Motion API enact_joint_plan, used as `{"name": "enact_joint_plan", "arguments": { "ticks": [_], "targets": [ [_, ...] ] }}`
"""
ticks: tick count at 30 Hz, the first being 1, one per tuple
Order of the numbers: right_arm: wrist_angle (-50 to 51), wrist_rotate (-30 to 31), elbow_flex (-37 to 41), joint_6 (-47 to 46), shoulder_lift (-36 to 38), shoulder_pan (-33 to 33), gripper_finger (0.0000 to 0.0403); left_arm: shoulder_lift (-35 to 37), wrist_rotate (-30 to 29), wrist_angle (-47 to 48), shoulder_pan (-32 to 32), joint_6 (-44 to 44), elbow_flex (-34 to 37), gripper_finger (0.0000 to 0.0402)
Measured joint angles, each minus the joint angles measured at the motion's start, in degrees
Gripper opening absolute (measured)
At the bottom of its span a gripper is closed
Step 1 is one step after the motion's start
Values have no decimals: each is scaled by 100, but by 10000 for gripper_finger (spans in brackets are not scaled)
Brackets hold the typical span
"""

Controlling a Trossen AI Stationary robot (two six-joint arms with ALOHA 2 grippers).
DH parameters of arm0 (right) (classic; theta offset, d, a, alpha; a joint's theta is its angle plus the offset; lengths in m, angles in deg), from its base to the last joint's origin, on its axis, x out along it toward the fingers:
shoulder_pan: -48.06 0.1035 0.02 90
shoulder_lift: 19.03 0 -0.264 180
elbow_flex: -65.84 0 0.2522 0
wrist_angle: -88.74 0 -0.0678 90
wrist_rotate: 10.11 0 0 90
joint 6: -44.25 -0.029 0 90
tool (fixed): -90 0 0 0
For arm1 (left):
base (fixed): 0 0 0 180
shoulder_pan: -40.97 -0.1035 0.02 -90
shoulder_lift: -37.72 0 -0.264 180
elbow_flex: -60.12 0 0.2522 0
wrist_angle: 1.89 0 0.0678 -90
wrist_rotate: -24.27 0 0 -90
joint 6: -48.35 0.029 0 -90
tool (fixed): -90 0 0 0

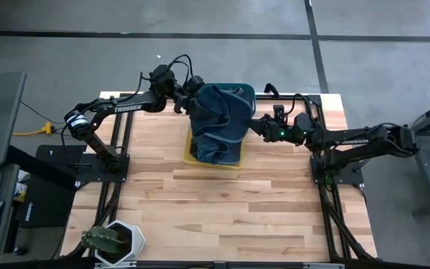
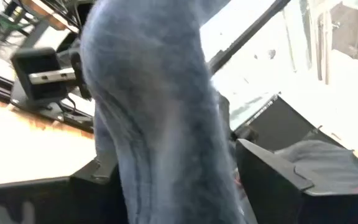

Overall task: Pick & Place hat
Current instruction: Put the blue cap into the yellow bin

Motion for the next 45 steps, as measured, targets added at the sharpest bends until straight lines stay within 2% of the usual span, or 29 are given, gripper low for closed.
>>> {"name": "enact_joint_plan", "arguments": {
  "ticks": [4,16,22,29,34,40,42,45],
  "targets": [
    [332,35,0,7,238,2,5,0,95,0,-2,-7,0,237],
    [1697,70,0,44,1333,2,5,2,209,17,-628,16,0,239],
    [2443,-58,0,-13,1908,13,5,2,125,-46,-800,-267,0,239],
    [3597,-19,0,-106,2542,336,5,48,-24,-532,-789,-421,0,239],
    [4157,212,0,-212,2851,599,5,310,-39,-467,-789,-334,0,239],
    [4535,238,0,-392,2999,832,5,801,-451,9,-790,478,2,235],
    [4685,236,0,-483,2990,885,5,1042,-671,571,-789,1066,2,229],
    [4757,252,1,-498,2983,946,5,1488,-1136,2046,-786,2194,2,215]
  ]
}}
